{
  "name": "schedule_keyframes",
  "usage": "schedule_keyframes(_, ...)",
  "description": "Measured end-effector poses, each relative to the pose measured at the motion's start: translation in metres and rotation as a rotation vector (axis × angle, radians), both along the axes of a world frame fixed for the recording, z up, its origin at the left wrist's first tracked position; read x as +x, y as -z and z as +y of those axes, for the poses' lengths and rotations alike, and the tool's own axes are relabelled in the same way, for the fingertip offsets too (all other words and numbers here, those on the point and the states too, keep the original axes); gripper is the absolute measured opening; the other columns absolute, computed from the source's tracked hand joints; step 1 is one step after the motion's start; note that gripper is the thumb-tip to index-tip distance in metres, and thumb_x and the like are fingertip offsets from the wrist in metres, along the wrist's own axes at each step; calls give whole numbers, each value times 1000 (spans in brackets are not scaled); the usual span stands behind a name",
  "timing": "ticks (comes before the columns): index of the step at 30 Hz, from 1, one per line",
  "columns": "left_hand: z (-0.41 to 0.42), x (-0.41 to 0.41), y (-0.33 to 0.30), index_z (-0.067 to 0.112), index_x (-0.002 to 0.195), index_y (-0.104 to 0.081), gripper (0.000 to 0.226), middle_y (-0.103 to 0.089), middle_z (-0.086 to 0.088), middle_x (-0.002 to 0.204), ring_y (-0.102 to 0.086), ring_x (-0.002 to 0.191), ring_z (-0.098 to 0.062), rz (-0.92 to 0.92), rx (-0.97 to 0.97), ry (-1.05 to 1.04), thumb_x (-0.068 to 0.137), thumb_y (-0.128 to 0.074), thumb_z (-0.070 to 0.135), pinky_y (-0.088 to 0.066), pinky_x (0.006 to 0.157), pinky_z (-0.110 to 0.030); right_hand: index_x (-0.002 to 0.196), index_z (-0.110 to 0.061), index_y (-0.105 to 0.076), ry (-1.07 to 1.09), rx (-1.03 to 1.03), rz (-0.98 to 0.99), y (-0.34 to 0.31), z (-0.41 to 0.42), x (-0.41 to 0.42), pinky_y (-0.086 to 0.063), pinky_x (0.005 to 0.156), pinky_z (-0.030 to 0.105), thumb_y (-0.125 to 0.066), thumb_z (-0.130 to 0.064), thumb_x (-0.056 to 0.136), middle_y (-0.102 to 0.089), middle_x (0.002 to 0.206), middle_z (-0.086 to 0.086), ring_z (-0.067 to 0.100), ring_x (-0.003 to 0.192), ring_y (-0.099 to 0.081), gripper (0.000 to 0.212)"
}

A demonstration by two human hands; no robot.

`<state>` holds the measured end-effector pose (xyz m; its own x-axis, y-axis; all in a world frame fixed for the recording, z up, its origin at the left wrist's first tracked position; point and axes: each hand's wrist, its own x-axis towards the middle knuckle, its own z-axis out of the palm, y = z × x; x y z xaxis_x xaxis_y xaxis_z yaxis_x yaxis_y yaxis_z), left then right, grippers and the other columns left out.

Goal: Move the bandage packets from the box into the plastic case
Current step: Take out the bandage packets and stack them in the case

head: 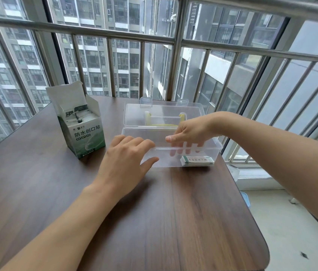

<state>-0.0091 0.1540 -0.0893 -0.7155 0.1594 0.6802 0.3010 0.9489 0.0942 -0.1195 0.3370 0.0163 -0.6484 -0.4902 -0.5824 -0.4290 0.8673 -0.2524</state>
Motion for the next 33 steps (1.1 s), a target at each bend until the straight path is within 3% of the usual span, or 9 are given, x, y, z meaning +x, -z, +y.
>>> schedule_keyframes(3,0,0,2,23,87,-68,22,-68,8,74,-65,71,-24,-19,1,24,77,-83,36,-38,79,-33,118,-26,-70,-57,14,26,2,6,-8,-58,94,38,-56,-30,102,-69,118,4,23,111,-66,22)
schedule_keyframes(5,0,1,2,23,85,-68,22,-67,9,71,-65,68,-22,-31,16,39,76,-84,35,-43,76,-35,124,-28,-68,-130,48,38,3,7,-11,-59,90,33,-67,-11,94,-69,118,3,20,104,-68,34)
schedule_keyframes(7,1,1,1,22,84,-68,22,-67,9,68,-65,66,-23,-33,27,61,76,-85,33,-49,71,-36,121,-31,-68,-189,97,54,4,7,-11,-60,86,35,-80,-11,83,-69,109,-4,23,99,-69,45)
schedule_keyframes(11,1,0,1,21,83,-67,23,-68,9,67,-65,64,-24,-22,31,69,74,-85,32,-50,66,-35,99,-41,-65,-299,158,94,8,4,-9,-58,76,34,-87,-18,76,-60,88,-20,29,95,-69,40)
schedule_keyframes(14,1,0,1,21,82,-67,24,-68,8,68,-65,64,-23,-9,37,72,73,-86,32,-47,63,-33,97,-35,-68,-381,167,113,12,3,-6,-55,63,28,-90,-22,73,-58,80,-18,15,77,-68,35)
schedule_keyframes(18,0,0,3,22,82,-66,24,-68,8,68,-65,65,-23,-4,44,86,73,-86,33,-46,63,-33,104,-25,-69,-463,164,155,17,3,-5,-41,49,11,-91,-22,72,-56,78,-15,-14,56,-51,39)
schedule_keyframes(24,-1,1,2,22,83,-67,23,-68,8,68,-65,64,-23,6,49,94,74,-86,32,-44,64,-31,104,-29,-68,-481,148,182,19,3,-6,-42,54,12,-90,-26,72,-57,83,-17,5,68,-53,39)
schedule_keyframes(28,0,1,2,22,83,-67,23,-68,8,68,-65,65,-22,6,51,97,74,-85,32,-44,64,-31,102,-25,-65,-528,158,242,17,3,-5,-51,68,33,-86,-21,75,-60,85,-14,19,80,-61,34)
schedule_keyframes(33,-1,0,2,22,84,-69,21,-70,9,70,-66,65,-21,12,45,99,74,-85,32,-43,63,-30,121,-26,-62,-590,187,418,14,9,-9,-39,58,15,-53,6,87,-63,96,-8,15,81,-58,48)
